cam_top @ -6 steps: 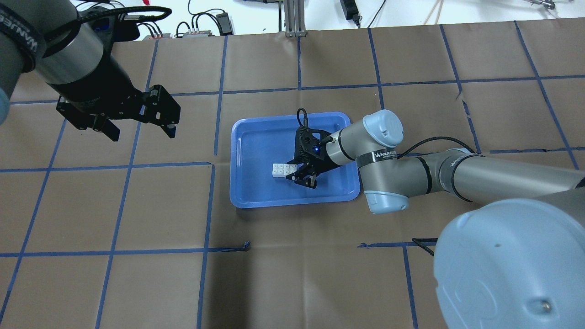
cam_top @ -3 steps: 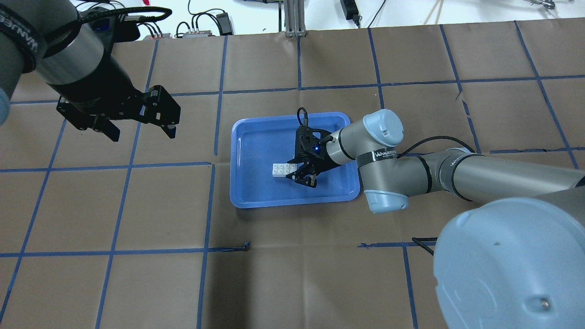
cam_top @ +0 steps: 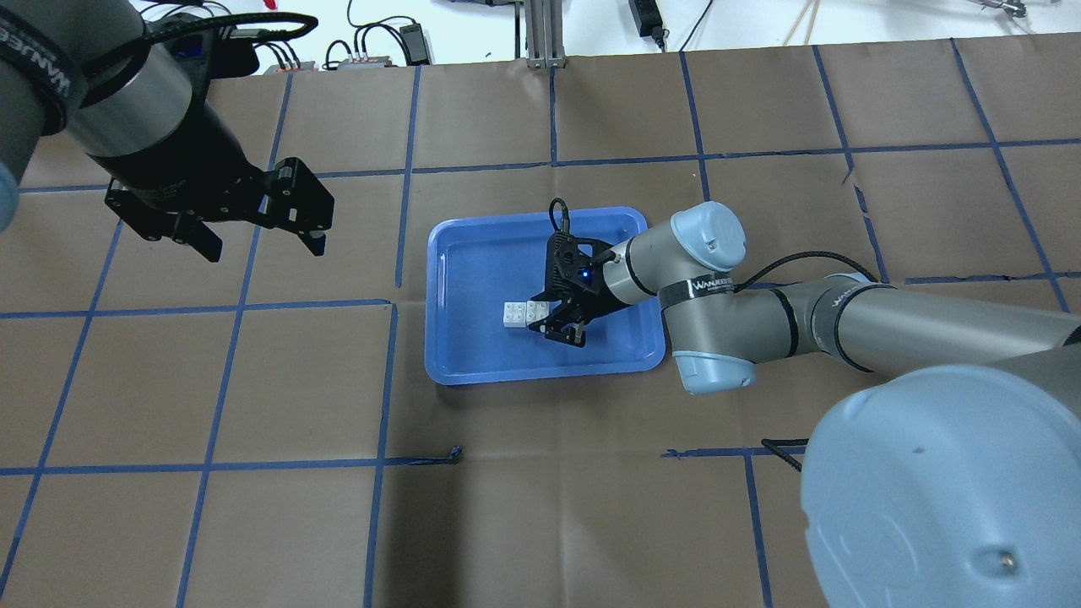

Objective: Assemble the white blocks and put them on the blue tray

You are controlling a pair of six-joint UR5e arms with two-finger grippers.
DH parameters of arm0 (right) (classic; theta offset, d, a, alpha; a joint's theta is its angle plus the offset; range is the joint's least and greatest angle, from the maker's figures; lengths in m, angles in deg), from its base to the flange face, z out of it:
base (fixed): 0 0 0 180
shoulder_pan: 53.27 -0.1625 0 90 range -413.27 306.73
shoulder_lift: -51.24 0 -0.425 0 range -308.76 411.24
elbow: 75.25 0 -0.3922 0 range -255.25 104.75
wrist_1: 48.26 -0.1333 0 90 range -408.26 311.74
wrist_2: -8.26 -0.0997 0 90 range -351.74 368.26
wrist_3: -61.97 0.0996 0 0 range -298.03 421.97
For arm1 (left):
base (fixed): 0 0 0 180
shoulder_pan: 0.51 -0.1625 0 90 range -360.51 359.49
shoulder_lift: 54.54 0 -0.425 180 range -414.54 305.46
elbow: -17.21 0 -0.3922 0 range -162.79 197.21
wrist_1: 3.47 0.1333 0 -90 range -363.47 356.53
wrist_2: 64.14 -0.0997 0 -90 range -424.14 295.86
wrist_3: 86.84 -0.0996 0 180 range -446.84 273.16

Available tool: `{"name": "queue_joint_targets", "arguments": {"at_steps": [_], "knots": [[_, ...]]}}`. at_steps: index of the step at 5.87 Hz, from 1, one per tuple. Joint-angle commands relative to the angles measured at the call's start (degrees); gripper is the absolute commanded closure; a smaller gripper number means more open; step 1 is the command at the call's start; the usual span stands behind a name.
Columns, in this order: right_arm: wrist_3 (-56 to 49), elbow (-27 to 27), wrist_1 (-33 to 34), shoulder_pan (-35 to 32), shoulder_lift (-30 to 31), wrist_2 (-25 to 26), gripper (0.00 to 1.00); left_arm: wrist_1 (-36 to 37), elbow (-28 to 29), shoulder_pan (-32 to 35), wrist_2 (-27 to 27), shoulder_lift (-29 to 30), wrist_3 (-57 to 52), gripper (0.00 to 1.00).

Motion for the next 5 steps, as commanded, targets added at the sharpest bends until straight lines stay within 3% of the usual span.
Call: {"name": "queue_joint_targets", "arguments": {"at_steps": [1,3,4,5], "knots": [[1.0,0.0,0.0,0.0,0.1,-0.1,0.38,0.0,0.0,0.0,0.0,0.0,0.1,0.01],[1.0,0.1,-0.1,0.0,0.1,-0.1,0.38,0.0,0.0,0.0,0.0,0.0,0.1,0.01],[1.2,0.1,-0.1,0.0,0.3,0.0,0.23,0.0,0.0,0.0,0.0,0.0,0.1,0.01],[3.6,1.3,-0.5,0.6,1.1,0.3,0.00,0.0,0.0,0.0,0.0,0.0,0.1,0.01]]}}
